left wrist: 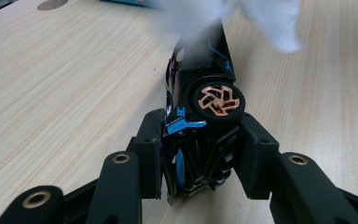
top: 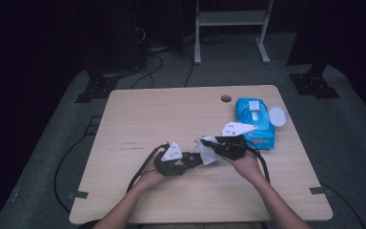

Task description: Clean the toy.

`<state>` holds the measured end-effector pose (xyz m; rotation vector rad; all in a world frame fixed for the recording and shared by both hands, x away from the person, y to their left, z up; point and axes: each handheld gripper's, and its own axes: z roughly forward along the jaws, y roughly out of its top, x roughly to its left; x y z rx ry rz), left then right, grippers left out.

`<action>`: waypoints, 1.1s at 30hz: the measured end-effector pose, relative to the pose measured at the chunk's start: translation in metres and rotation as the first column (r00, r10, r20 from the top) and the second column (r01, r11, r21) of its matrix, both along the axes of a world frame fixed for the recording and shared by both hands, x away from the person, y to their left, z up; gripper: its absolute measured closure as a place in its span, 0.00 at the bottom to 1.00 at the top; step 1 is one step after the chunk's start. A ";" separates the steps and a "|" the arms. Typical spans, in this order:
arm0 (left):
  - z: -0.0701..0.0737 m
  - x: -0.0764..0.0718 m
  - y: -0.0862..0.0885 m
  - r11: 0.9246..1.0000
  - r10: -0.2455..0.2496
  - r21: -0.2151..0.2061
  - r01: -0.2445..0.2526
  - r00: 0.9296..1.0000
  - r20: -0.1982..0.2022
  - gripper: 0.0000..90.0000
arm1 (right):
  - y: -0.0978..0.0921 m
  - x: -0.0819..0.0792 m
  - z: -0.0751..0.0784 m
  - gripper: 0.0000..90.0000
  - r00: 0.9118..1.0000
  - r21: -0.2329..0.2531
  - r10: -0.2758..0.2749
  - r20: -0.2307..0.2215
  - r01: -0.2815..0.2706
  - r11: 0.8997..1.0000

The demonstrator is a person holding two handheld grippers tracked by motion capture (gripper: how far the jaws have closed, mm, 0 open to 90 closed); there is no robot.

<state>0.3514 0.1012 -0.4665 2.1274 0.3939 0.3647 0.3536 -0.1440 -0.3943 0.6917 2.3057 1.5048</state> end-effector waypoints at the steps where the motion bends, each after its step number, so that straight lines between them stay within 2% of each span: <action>1: 0.000 0.000 0.000 1.000 0.000 -0.003 0.000 1.000 -0.003 0.64 | 0.005 0.001 0.000 0.94 1.000 0.018 -0.002 0.007 0.002 1.000; 2: 0.000 0.000 0.000 1.000 0.001 -0.009 -0.001 1.000 -0.008 0.64 | 0.010 0.001 -0.002 0.94 1.000 0.027 -0.001 0.010 0.001 1.000; 4: 0.000 0.001 0.001 1.000 0.000 -0.011 0.000 1.000 -0.011 0.64 | 0.019 0.001 -0.010 0.94 1.000 -0.024 0.006 0.028 -0.005 1.000; 5: 0.000 0.001 0.001 1.000 0.001 -0.011 -0.001 1.000 -0.010 0.64 | 0.022 0.002 -0.015 0.94 1.000 -0.046 0.021 0.009 -0.020 0.999; 6: 0.000 0.000 0.001 1.000 -0.001 -0.009 0.000 1.000 -0.012 0.64 | 0.025 0.002 -0.020 0.91 1.000 -0.083 0.030 0.002 -0.030 0.996; 7: 0.000 0.000 0.001 1.000 0.001 -0.012 -0.001 1.000 -0.011 0.64 | 0.026 0.001 -0.024 0.86 1.000 -0.117 0.028 0.014 -0.026 0.993; 8: 0.000 0.001 0.001 1.000 0.000 -0.014 0.000 1.000 -0.012 0.63 | 0.025 0.001 -0.026 0.82 0.999 -0.128 0.031 0.007 -0.030 0.991; 10: 0.001 0.001 0.002 1.000 -0.001 -0.017 0.001 1.000 -0.012 0.63 | 0.023 -0.001 -0.026 0.72 0.999 -0.131 0.039 -0.007 -0.039 0.991; 13: 0.001 0.001 0.001 1.000 0.001 -0.023 -0.001 1.000 -0.010 0.63 | 0.019 -0.004 -0.020 0.61 0.999 -0.144 0.036 0.010 -0.034 0.989; 17: 0.002 0.001 0.002 1.000 0.002 -0.028 -0.002 1.000 -0.007 0.62 | 0.010 -0.008 -0.014 0.58 0.999 -0.155 0.019 0.036 -0.013 0.988; 18: 0.002 0.001 0.002 1.000 0.002 -0.028 -0.002 1.000 -0.008 0.62 | 0.008 -0.009 -0.013 0.60 0.999 -0.153 0.018 0.044 -0.011 0.988; 19: 0.002 0.001 0.001 1.000 0.002 -0.027 -0.002 1.000 -0.007 0.62 | 0.007 -0.010 -0.013 0.68 0.999 -0.152 0.023 0.040 -0.017 0.988; 23: 0.001 0.001 0.001 1.000 0.000 -0.027 0.000 1.000 -0.006 0.63 | 0.013 -0.011 -0.021 0.74 0.998 -0.170 0.056 0.036 -0.049 0.984; 26: 0.001 0.001 0.001 1.000 -0.001 -0.030 0.001 1.000 -0.005 0.63 | 0.024 -0.011 -0.029 0.79 0.997 -0.206 0.075 0.033 -0.066 0.976; 27: 0.001 0.001 0.001 1.000 -0.003 -0.028 0.003 1.000 -0.004 0.63 | 0.026 -0.011 -0.031 0.84 0.996 -0.221 0.074 0.046 -0.062 0.973; 30: 0.001 0.001 0.002 1.000 -0.006 -0.027 0.006 1.000 -0.006 0.63 | 0.029 -0.010 -0.034 0.91 0.996 -0.234 0.075 0.055 -0.061 0.970; 33: 0.001 0.001 0.002 1.000 -0.014 -0.024 0.014 1.000 -0.001 0.64 | 0.027 -0.011 -0.035 0.94 0.997 -0.226 0.061 0.053 -0.048 0.973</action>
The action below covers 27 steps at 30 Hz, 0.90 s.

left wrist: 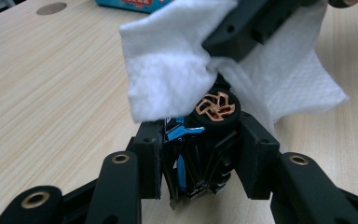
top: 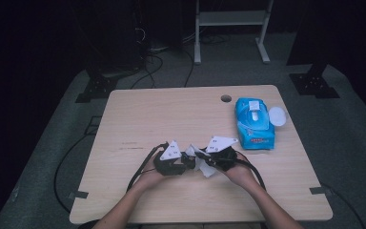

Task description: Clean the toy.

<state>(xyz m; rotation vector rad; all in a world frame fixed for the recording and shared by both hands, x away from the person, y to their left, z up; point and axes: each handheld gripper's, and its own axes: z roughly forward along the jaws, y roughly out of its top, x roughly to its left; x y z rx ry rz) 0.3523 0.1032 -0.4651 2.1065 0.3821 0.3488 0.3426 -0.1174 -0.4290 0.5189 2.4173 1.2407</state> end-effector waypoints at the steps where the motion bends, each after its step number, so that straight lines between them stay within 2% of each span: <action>1: 0.000 0.000 0.000 1.000 -0.001 -0.001 0.001 1.000 0.000 0.64 | -0.003 0.001 0.000 0.94 1.000 -0.002 -0.018 -0.001 0.018 1.000; 4: 0.000 0.000 0.000 1.000 0.000 -0.001 0.000 1.000 -0.005 0.64 | -0.012 0.005 0.001 0.95 0.997 -0.008 -0.074 -0.003 0.074 0.997; 7: 0.000 0.000 -0.001 1.000 -0.003 -0.005 0.003 1.000 -0.003 0.64 | -0.016 0.008 0.000 0.95 0.994 0.019 -0.097 -0.044 0.098 0.995; 9: 0.000 0.001 -0.002 1.000 -0.005 0.000 0.005 1.000 -0.003 0.64 | -0.011 0.006 0.001 0.95 0.995 0.039 -0.074 -0.061 0.077 0.996; 14: 0.000 0.000 -0.002 1.000 -0.005 0.000 0.005 1.000 -0.003 0.64 | 0.017 0.002 0.000 0.95 0.994 0.087 0.012 -0.106 -0.003 0.996; 16: 0.000 0.001 -0.001 1.000 -0.003 -0.004 0.003 1.000 -0.004 0.64 | 0.025 0.001 -0.001 0.95 0.995 0.075 0.026 -0.101 -0.018 0.997; 18: -0.001 0.000 0.000 1.000 -0.003 -0.005 0.003 1.000 -0.002 0.64 | 0.023 0.003 -0.001 0.95 0.994 0.077 0.022 -0.106 -0.014 0.997; 22: 0.000 0.000 -0.001 1.000 -0.006 0.000 0.006 1.000 0.006 0.64 | 0.009 0.006 0.000 0.95 0.996 0.062 -0.023 -0.081 0.028 0.998; 24: -0.001 0.000 -0.001 1.000 -0.003 -0.006 0.003 1.000 0.001 0.64 | 0.000 0.007 0.001 0.95 0.997 0.033 -0.061 -0.051 0.063 0.997; 27: 0.000 0.000 -0.003 1.000 -0.006 -0.005 0.006 1.000 -0.003 0.64 | -0.007 0.008 0.000 0.95 0.994 0.044 -0.083 -0.066 0.086 0.995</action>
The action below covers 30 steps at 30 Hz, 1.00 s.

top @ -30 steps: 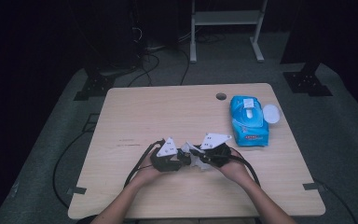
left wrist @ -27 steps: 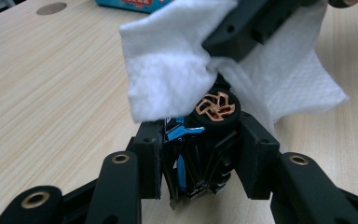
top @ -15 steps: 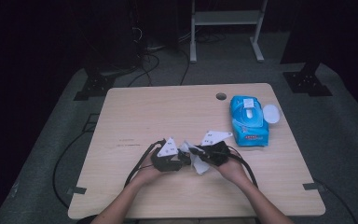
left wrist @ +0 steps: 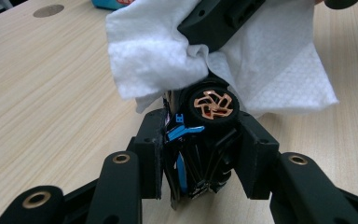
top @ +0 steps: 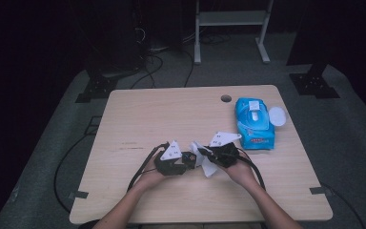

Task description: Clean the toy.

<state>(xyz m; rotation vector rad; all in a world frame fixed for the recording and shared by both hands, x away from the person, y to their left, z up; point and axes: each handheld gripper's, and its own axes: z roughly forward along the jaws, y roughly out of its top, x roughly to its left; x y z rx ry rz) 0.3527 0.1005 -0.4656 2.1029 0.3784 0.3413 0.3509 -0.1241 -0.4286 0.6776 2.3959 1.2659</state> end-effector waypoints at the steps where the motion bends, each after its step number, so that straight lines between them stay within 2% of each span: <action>1: 0.000 0.000 0.000 1.000 -0.002 0.005 0.002 1.000 0.001 0.64 | 0.001 -0.001 0.000 0.95 1.000 0.011 0.006 -0.007 -0.005 1.000; 4: 0.000 0.000 0.000 1.000 0.000 0.001 0.000 1.000 -0.006 0.64 | 0.013 -0.006 -0.002 0.95 0.998 0.043 0.058 -0.025 -0.057 0.997; 6: 0.000 0.001 0.000 1.000 0.006 -0.003 -0.006 1.000 -0.011 0.64 | 0.020 -0.008 -0.002 0.95 0.997 0.028 0.076 -0.012 -0.076 0.997; 8: 0.000 0.001 0.000 1.000 0.007 -0.002 -0.007 1.000 -0.009 0.64 | 0.018 -0.007 -0.001 0.95 0.997 0.021 0.071 -0.005 -0.071 0.997; 11: 0.000 0.001 0.000 1.000 0.001 -0.001 -0.001 1.000 -0.006 0.64 | 0.003 -0.003 0.000 0.95 1.000 -0.012 0.017 0.024 -0.017 1.000; 14: 0.000 0.001 0.000 1.000 0.000 0.001 0.000 1.000 -0.003 0.64 | -0.018 0.001 -0.001 0.95 0.998 -0.027 -0.047 0.033 0.048 0.998; 15: 0.000 0.001 -0.001 1.000 0.001 -0.001 -0.001 1.000 -0.006 0.64 | -0.025 0.002 -0.001 0.95 0.998 0.005 -0.056 0.011 0.056 0.998; 16: 0.000 0.002 -0.001 1.000 0.000 0.002 0.000 1.000 -0.008 0.64 | -0.030 0.003 -0.001 0.95 0.997 0.006 -0.077 0.010 0.077 0.997; 17: 0.000 0.001 -0.001 1.000 0.001 0.003 -0.001 1.000 -0.007 0.64 | -0.033 0.003 -0.001 0.95 0.995 -0.009 -0.090 0.033 0.091 0.996; 19: 0.000 0.001 -0.002 1.000 0.003 0.004 -0.002 1.000 -0.009 0.64 | -0.035 0.003 -0.001 0.95 0.995 -0.008 -0.100 0.027 0.100 0.995; 21: 0.001 0.002 -0.001 1.000 0.000 0.008 0.000 1.000 -0.009 0.64 | -0.031 0.002 -0.002 0.96 0.996 0.017 -0.093 0.010 0.093 0.995; 23: 0.000 0.002 -0.003 1.000 0.000 0.001 0.000 1.000 -0.006 0.64 | -0.023 -0.001 -0.003 0.96 0.998 0.043 -0.056 -0.019 0.056 0.997; 25: 0.000 0.001 -0.002 1.000 0.002 0.002 -0.002 1.000 -0.007 0.64 | -0.010 -0.005 -0.004 0.96 1.000 0.039 -0.020 -0.008 0.020 0.999; 28: 0.000 0.001 -0.001 1.000 0.004 0.003 -0.004 1.000 -0.007 0.64 | -0.004 -0.006 -0.002 0.96 1.000 0.003 -0.005 0.017 0.005 1.000; 30: 0.001 0.001 -0.001 1.000 0.003 0.007 -0.002 1.000 -0.005 0.64 | -0.010 -0.004 -0.002 0.96 0.998 -0.033 -0.036 0.046 0.037 0.999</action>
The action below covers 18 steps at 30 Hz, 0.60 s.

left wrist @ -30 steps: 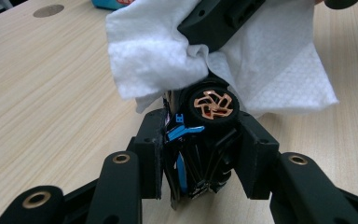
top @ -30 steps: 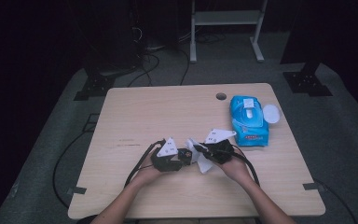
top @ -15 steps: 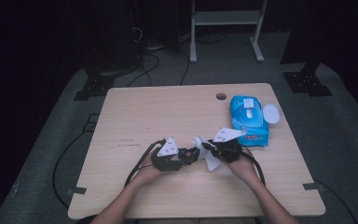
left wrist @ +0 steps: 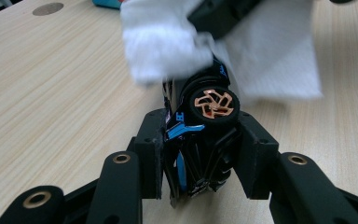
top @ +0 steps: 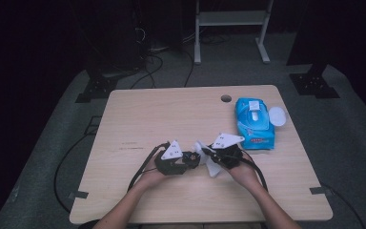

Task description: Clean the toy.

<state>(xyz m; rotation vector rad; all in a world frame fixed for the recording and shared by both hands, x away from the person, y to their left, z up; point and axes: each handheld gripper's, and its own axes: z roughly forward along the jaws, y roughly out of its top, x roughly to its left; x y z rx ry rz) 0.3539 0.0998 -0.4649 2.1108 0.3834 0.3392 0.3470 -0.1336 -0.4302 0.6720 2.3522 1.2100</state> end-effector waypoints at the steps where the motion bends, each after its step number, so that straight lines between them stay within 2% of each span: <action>1: 0.000 0.000 0.000 1.000 0.000 0.000 0.000 1.000 0.003 0.65 | -0.007 0.002 0.000 0.96 1.000 -0.005 -0.021 0.005 0.021 1.000; 3: 0.001 0.000 -0.001 1.000 -0.003 0.007 0.003 1.000 0.006 0.65 | -0.019 0.005 0.001 0.96 0.999 0.025 -0.052 -0.011 0.053 0.998; 4: 0.000 0.000 -0.001 1.000 -0.001 0.005 0.001 1.000 0.005 0.65 | -0.024 0.006 0.001 0.96 0.997 -0.004 -0.078 0.015 0.078 0.997; 5: 0.001 0.000 -0.001 1.000 -0.003 0.008 0.003 1.000 0.005 0.65 | -0.030 0.008 0.002 0.96 0.995 -0.005 -0.097 0.011 0.097 0.995; 8: 0.000 0.000 -0.002 1.000 -0.006 0.004 0.006 1.000 0.003 0.64 | -0.044 0.012 -0.001 0.96 0.992 0.063 -0.115 -0.046 0.118 0.991; 10: 0.000 0.001 -0.002 1.000 -0.006 0.002 0.006 1.000 -0.003 0.64 | -0.041 0.011 0.000 0.96 0.993 0.045 -0.118 -0.030 0.119 0.992; 12: 0.000 0.001 -0.002 1.000 -0.005 0.002 0.005 1.000 0.000 0.64 | -0.036 0.011 0.000 0.96 0.993 0.045 -0.114 -0.035 0.116 0.992; 18: 0.001 0.001 0.000 1.000 -0.001 0.002 0.001 1.000 0.000 0.64 | -0.011 0.007 -0.001 0.96 0.998 0.066 -0.044 -0.039 0.046 0.997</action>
